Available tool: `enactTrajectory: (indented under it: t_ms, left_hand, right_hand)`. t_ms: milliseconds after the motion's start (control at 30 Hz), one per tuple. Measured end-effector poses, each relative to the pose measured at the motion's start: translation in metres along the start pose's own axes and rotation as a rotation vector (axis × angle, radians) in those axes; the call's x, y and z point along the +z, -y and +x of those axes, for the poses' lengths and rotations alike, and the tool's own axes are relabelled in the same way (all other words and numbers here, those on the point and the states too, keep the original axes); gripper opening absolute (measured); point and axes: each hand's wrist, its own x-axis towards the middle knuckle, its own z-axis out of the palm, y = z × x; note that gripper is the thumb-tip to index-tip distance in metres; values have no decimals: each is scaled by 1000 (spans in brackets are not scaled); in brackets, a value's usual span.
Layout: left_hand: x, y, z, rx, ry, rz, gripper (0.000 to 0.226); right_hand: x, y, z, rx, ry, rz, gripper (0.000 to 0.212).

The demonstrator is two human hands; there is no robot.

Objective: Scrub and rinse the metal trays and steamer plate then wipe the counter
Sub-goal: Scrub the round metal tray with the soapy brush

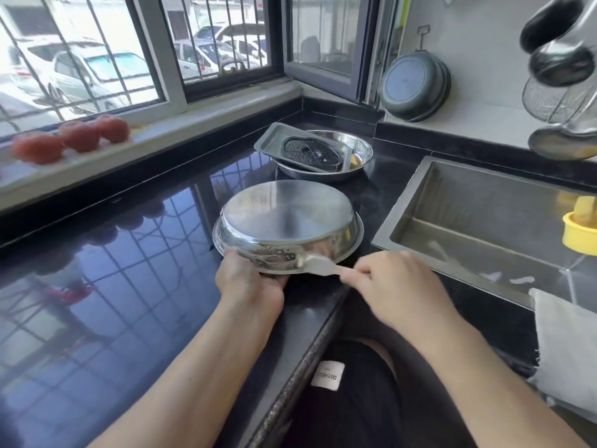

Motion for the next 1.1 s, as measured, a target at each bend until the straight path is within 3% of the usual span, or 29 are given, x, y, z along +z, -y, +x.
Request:
enactTrajectory:
  t_ms: [100, 300, 467, 600, 700, 933, 1100]
  left_hand:
    - [1, -1, 6, 25, -56, 37, 29]
    - [1, -1, 2, -6, -97, 102, 28]
    - [-1, -7, 10, -14, -101, 99, 28]
    - [1, 0, 10, -23, -106, 102, 31]
    - [1, 2, 11, -46, -86, 72, 34]
    - [0, 3, 9, -35, -47, 58, 34]
    - [1, -7, 4, -127, 68, 51, 40]
  right_hand:
    - [-8, -22, -1, 90, -30, 4, 42]
    - [15, 12, 0, -78, -43, 132, 44]
    - [9, -20, 4, 78, -137, 184, 43]
    - [22, 21, -6, -32, -86, 186, 45]
    - [32, 44, -12, -76, -87, 198, 49]
    - [21, 1, -16, 174, -202, 266, 55]
    - [34, 37, -18, 50, -157, 274, 54]
